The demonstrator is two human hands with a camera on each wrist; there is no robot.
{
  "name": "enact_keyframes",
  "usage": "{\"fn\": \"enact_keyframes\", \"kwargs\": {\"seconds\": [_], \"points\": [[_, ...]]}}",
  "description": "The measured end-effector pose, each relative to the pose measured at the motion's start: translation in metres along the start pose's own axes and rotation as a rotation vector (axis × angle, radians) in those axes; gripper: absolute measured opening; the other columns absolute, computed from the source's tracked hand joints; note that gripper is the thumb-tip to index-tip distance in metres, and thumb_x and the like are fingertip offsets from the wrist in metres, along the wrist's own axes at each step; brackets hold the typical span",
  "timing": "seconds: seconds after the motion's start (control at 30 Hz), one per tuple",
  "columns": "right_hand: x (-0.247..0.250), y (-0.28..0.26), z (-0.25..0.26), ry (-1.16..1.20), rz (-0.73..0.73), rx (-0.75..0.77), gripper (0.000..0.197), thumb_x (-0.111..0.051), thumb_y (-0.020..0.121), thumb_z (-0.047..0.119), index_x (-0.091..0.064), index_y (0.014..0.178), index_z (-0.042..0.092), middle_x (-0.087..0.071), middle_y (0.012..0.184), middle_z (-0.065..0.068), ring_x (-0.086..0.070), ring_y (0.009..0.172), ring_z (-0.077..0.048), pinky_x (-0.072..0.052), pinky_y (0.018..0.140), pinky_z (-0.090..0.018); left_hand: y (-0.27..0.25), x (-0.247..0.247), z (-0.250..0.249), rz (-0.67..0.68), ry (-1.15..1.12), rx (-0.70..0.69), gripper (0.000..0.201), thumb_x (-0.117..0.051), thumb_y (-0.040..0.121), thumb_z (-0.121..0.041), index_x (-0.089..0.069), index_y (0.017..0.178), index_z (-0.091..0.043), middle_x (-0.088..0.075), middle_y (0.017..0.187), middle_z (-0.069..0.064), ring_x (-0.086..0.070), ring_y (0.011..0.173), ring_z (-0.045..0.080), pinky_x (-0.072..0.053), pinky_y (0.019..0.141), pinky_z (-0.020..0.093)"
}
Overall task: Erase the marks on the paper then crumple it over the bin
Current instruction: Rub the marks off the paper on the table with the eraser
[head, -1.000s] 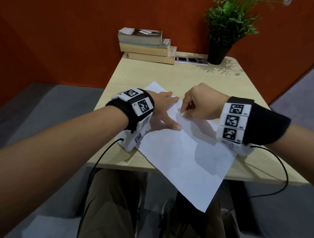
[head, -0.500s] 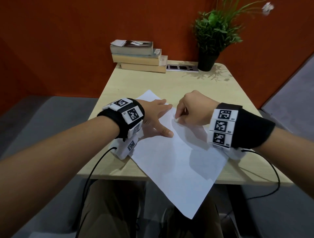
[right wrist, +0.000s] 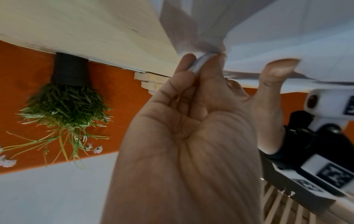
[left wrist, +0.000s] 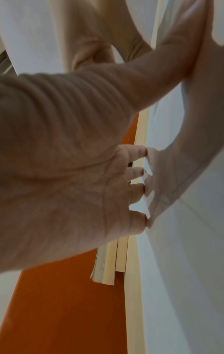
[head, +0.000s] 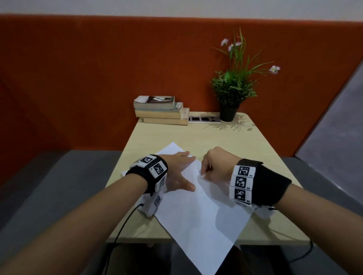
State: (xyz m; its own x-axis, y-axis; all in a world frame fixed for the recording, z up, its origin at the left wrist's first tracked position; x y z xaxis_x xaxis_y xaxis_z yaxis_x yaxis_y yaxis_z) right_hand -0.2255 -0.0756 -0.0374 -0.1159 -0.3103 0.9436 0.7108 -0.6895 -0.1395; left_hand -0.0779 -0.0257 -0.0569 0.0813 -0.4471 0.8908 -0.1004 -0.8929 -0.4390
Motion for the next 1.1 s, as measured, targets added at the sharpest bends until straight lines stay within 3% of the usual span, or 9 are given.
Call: {"fn": "enact_keyframes", "kwargs": {"seconds": [0.13,0.23,0.43,0.53,0.7,0.97,1.1], "points": [[0.011,0.025,0.001,0.007,-0.077,-0.039,0.011,-0.07,0.081,0.012,-0.08,0.085,0.015,-0.075,0.084,0.001,-0.069,0.078,-0.018,-0.059,0.076,-0.029,0.009,0.001,0.007,0.022,-0.088,0.014,0.12,-0.07,0.073,-0.074,0.002,0.16,-0.034,0.013,0.167,-0.013,0.007,0.153,0.007,-0.007,0.122,0.041],[0.012,0.035,0.001,0.003,-0.078,-0.051,0.014,-0.067,0.081,0.009,-0.079,0.085,0.013,-0.074,0.085,-0.001,-0.069,0.08,-0.021,-0.06,0.079,-0.034,0.011,0.0,0.01,0.019,-0.112,0.006,0.12,-0.073,0.074,-0.07,0.002,0.16,-0.033,0.013,0.166,-0.014,0.008,0.153,0.008,-0.007,0.122,0.041],[0.0,0.006,0.004,0.014,0.007,-0.008,0.011,-0.069,0.081,0.013,-0.078,0.084,0.017,-0.073,0.082,0.005,-0.068,0.076,-0.012,-0.054,0.068,-0.019,0.018,-0.004,0.014,0.023,-0.113,-0.007,0.124,-0.073,0.072,-0.072,0.003,0.16,-0.032,0.014,0.166,-0.014,0.009,0.152,0.006,-0.007,0.122,0.041],[0.002,0.012,0.002,0.009,0.015,-0.011,0.009,-0.071,0.08,0.014,-0.078,0.082,0.018,-0.072,0.081,0.006,-0.068,0.076,-0.012,-0.059,0.074,-0.026,0.019,-0.003,0.015,0.019,-0.1,-0.012,0.123,-0.073,0.072,-0.072,0.003,0.161,-0.032,0.014,0.166,-0.015,0.008,0.152,0.006,-0.007,0.122,0.04],[0.009,0.032,0.005,0.015,-0.082,-0.05,0.01,-0.069,0.082,0.012,-0.078,0.087,0.013,-0.074,0.089,-0.004,-0.069,0.081,-0.024,-0.061,0.079,-0.037,0.022,0.002,0.018,0.03,-0.103,-0.021,0.12,-0.074,0.073,-0.07,0.002,0.16,-0.036,0.013,0.166,-0.016,0.008,0.153,0.007,-0.006,0.123,0.042],[-0.002,0.003,0.005,-0.007,0.021,0.015,0.009,-0.07,0.081,0.016,-0.08,0.082,0.017,-0.074,0.082,0.003,-0.069,0.077,-0.017,-0.06,0.077,-0.033,0.028,0.003,0.02,0.07,-0.067,-0.027,0.123,-0.073,0.07,-0.073,0.005,0.159,-0.038,0.016,0.164,-0.021,0.008,0.152,0.005,-0.008,0.124,0.044],[0.008,0.028,0.002,-0.013,-0.054,-0.046,0.011,-0.069,0.083,0.016,-0.078,0.089,0.014,-0.073,0.092,-0.004,-0.069,0.084,-0.025,-0.06,0.082,-0.037,0.029,0.002,0.023,0.083,-0.078,-0.01,0.125,-0.074,0.067,-0.076,0.005,0.158,-0.042,0.017,0.163,-0.023,0.006,0.152,0.004,-0.012,0.124,0.045]]}}
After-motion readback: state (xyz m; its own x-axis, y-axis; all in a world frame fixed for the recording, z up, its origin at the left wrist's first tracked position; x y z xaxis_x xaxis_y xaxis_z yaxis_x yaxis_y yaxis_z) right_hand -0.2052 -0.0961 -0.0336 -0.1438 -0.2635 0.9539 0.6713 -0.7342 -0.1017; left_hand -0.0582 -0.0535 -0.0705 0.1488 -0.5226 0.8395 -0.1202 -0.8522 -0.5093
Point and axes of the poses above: each hand's wrist, its own y-axis towards the middle knuckle, its own x-axis out of the back of the hand, z = x × y, the point moved 4 cm from there along y, towards the middle knuckle
